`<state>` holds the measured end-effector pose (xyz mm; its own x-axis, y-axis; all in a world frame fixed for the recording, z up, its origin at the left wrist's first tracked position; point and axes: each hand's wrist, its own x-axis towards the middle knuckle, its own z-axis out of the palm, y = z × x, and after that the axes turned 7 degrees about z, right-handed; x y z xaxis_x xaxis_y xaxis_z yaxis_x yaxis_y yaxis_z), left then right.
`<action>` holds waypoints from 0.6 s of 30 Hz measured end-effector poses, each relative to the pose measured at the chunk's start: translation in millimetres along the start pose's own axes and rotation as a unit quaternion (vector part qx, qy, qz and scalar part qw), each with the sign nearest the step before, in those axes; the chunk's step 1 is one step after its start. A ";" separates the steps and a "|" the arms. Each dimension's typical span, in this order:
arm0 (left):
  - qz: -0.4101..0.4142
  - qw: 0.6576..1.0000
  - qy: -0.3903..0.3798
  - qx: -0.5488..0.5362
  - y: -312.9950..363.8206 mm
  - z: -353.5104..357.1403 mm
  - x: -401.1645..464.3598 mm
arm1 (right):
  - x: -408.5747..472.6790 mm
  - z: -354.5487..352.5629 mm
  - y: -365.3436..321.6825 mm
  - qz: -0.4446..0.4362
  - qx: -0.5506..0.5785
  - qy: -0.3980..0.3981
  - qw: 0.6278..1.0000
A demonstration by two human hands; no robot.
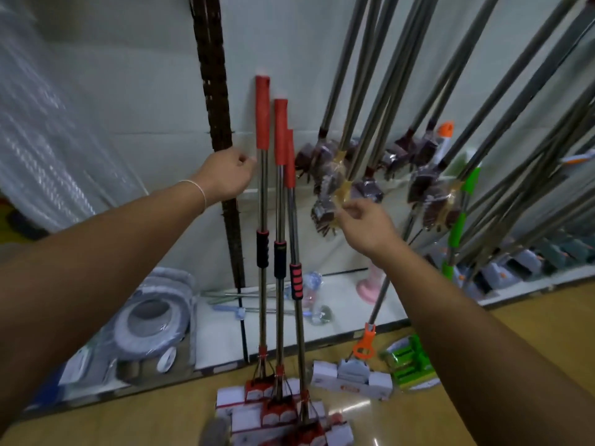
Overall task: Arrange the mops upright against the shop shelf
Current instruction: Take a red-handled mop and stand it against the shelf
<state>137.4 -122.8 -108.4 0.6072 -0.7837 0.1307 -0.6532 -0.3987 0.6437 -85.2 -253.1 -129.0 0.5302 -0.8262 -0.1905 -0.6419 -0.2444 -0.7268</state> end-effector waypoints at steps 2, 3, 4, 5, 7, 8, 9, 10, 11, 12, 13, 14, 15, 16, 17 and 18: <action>-0.005 1.000 -0.023 0.008 -11.6 12.6 2.1 | 8.8 16.9 0.1 0.007 0.000 -0.012 1.000; -0.005 0.999 -0.034 0.010 -17.1 19.0 3.1 | 12.4 26.0 1.0 0.012 0.003 -0.017 1.000; -0.006 0.999 -0.047 0.010 -23.7 26.2 4.3 | 16.5 37.0 3.5 0.021 0.006 -0.025 0.999; -0.004 0.998 -0.054 0.009 -30.8 32.5 5.4 | 19.2 47.7 6.0 0.029 0.009 -0.035 0.999; 0.000 0.998 -0.064 0.004 -46.6 43.8 9.6 | 26.6 69.1 13.7 0.049 0.015 -0.053 0.997; 0.000 0.998 -0.068 0.003 -54.5 49.2 13.0 | 30.9 78.6 17.5 0.062 0.023 -0.062 0.996; 0.003 0.997 -0.072 0.002 -61.6 54.4 16.2 | 33.8 87.5 20.5 0.074 0.028 -0.069 0.994; 0.003 0.997 -0.076 -0.001 -68.3 59.5 18.8 | 37.1 97.1 24.6 0.086 0.029 -0.077 0.993; 0.001 0.997 -0.082 -0.005 -74.4 64.4 21.0 | 39.8 105.9 27.7 0.093 0.027 -0.086 0.992; -0.001 0.996 -0.088 -0.007 -80.2 69.9 22.9 | 43.4 115.0 32.4 0.101 0.023 -0.095 0.990; -0.001 0.995 -0.095 -0.009 -85.2 75.0 24.3 | 46.2 123.3 36.3 0.107 0.019 -0.105 0.989; 0.000 0.995 -0.101 -0.008 -88.9 79.5 25.5 | 50.2 131.5 39.9 0.114 0.013 -0.115 0.987; 0.001 0.994 -0.106 -0.005 -91.9 84.1 26.8 | 55.3 139.0 43.4 0.117 0.004 -0.125 0.985; -0.002 0.994 -0.111 -0.001 -94.2 88.8 27.7 | 61.4 146.0 47.0 0.120 -0.012 -0.135 0.983; -0.007 0.993 -0.115 -0.002 -96.2 94.1 27.8 | 67.7 152.4 50.9 0.120 -0.029 -0.144 0.982; -0.014 0.993 -0.117 -0.008 -97.9 100.3 27.5 | 74.4 159.0 54.9 0.124 -0.042 -0.151 0.980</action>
<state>172.7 -153.2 -243.5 0.5015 -0.8627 -0.0649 -0.6296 -0.4153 0.6566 7.1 -247.3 -288.0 0.4840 -0.6811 -0.5494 -0.8083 -0.1074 -0.5789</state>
